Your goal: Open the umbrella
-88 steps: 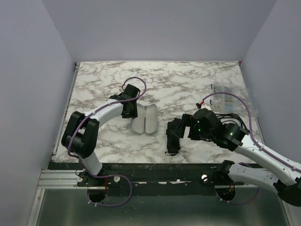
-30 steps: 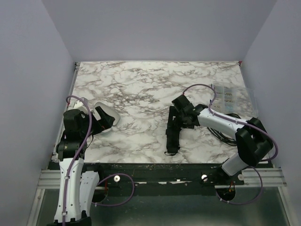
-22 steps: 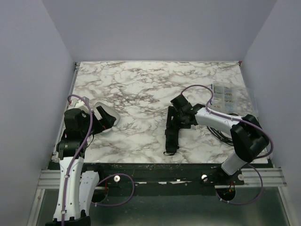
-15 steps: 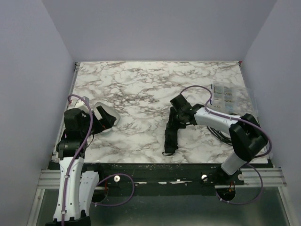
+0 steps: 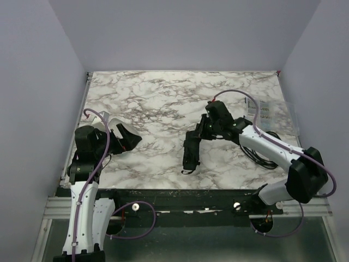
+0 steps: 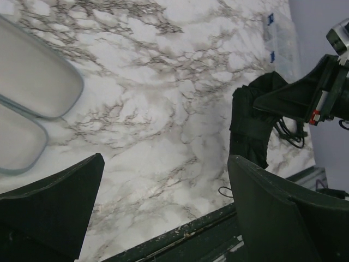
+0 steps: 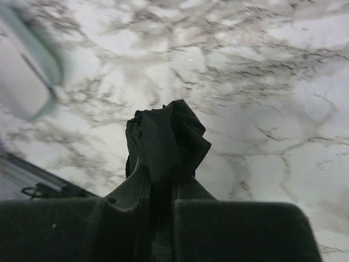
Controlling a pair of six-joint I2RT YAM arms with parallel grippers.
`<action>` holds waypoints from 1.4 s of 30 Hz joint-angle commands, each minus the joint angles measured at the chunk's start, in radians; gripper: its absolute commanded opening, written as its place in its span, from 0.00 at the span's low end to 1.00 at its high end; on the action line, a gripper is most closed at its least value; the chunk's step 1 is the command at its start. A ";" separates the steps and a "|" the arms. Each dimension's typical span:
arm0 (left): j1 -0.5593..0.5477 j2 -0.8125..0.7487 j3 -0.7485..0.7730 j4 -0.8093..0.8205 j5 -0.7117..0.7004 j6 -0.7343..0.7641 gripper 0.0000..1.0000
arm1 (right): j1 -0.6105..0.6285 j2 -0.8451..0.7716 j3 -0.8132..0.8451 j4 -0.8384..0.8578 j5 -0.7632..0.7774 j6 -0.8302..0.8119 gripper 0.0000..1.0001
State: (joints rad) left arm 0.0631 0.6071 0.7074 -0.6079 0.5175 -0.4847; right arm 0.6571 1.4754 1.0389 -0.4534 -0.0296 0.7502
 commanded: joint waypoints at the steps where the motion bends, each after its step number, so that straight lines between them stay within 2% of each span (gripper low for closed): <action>1: -0.006 -0.011 -0.067 0.189 0.300 -0.094 0.99 | -0.005 -0.110 0.046 0.135 -0.131 0.072 0.01; 5: -0.008 -0.064 -0.187 0.532 0.504 -0.317 0.99 | -0.005 -0.192 0.023 0.273 -0.216 0.126 0.01; 7: -0.012 -0.090 -0.244 0.767 0.549 -0.452 0.99 | -0.005 -0.229 0.001 0.358 -0.257 0.157 0.00; 10: -0.056 -0.107 -0.306 1.019 0.538 -0.627 0.99 | -0.005 -0.268 -0.022 0.500 -0.337 0.205 0.01; 14: -0.179 -0.086 -0.296 1.051 0.442 -0.620 0.99 | -0.004 -0.291 -0.021 0.601 -0.385 0.257 0.01; 20: -0.348 -0.013 -0.322 1.231 0.323 -0.666 0.99 | -0.004 -0.283 0.017 0.626 -0.426 0.271 0.01; 26: -0.430 0.061 -0.340 1.373 0.221 -0.713 0.99 | -0.004 -0.270 0.019 0.626 -0.445 0.282 0.01; 35: -0.579 0.175 -0.315 1.424 0.120 -0.693 0.98 | -0.001 -0.264 0.009 0.666 -0.459 0.299 0.01; 37: -0.600 0.192 -0.320 1.460 0.099 -0.703 0.91 | 0.001 -0.262 0.006 0.667 -0.461 0.299 0.01; 38: -0.606 0.197 -0.323 1.484 0.089 -0.713 0.80 | 0.002 -0.262 0.002 0.672 -0.461 0.298 0.01; 40: -0.618 0.205 -0.324 1.514 0.084 -0.722 0.49 | 0.003 -0.267 -0.011 0.685 -0.463 0.300 0.01; 42: -0.624 0.207 -0.300 1.464 0.091 -0.706 0.21 | 0.004 -0.276 -0.028 0.702 -0.466 0.306 0.01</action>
State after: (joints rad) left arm -0.5442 0.8104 0.3737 0.8085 0.6533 -1.1999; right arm 0.6571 1.2140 1.0233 0.1444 -0.4595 1.0222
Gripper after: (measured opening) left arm 0.537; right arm 0.158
